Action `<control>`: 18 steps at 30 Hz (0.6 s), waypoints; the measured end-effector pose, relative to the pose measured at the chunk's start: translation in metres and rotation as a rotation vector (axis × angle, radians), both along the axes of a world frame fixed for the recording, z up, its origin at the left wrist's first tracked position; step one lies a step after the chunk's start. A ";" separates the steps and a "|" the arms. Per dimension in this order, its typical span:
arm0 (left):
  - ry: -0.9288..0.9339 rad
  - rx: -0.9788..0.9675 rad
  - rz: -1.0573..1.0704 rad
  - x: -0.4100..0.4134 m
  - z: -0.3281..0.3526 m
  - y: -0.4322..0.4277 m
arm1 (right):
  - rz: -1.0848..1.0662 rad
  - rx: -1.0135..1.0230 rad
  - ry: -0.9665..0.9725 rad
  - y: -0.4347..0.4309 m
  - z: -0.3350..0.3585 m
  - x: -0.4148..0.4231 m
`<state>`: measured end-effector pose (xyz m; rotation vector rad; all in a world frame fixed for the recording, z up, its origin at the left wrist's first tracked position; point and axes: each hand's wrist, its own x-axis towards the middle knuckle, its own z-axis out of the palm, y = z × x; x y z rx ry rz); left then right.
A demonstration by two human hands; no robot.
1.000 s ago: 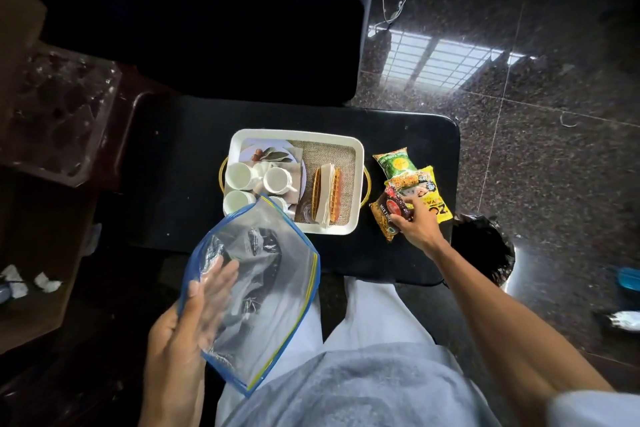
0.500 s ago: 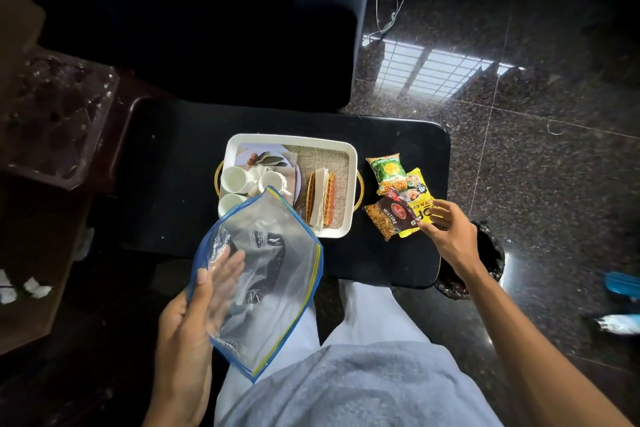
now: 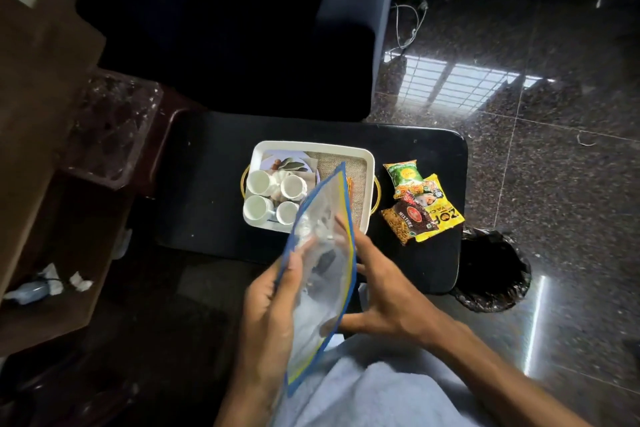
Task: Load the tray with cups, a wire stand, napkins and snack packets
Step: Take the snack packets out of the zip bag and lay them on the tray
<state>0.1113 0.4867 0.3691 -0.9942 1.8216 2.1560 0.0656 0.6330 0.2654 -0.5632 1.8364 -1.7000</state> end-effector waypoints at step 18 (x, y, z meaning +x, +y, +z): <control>-0.045 -0.345 0.071 0.029 -0.026 0.007 | -0.914 -0.229 -0.182 0.004 0.015 -0.025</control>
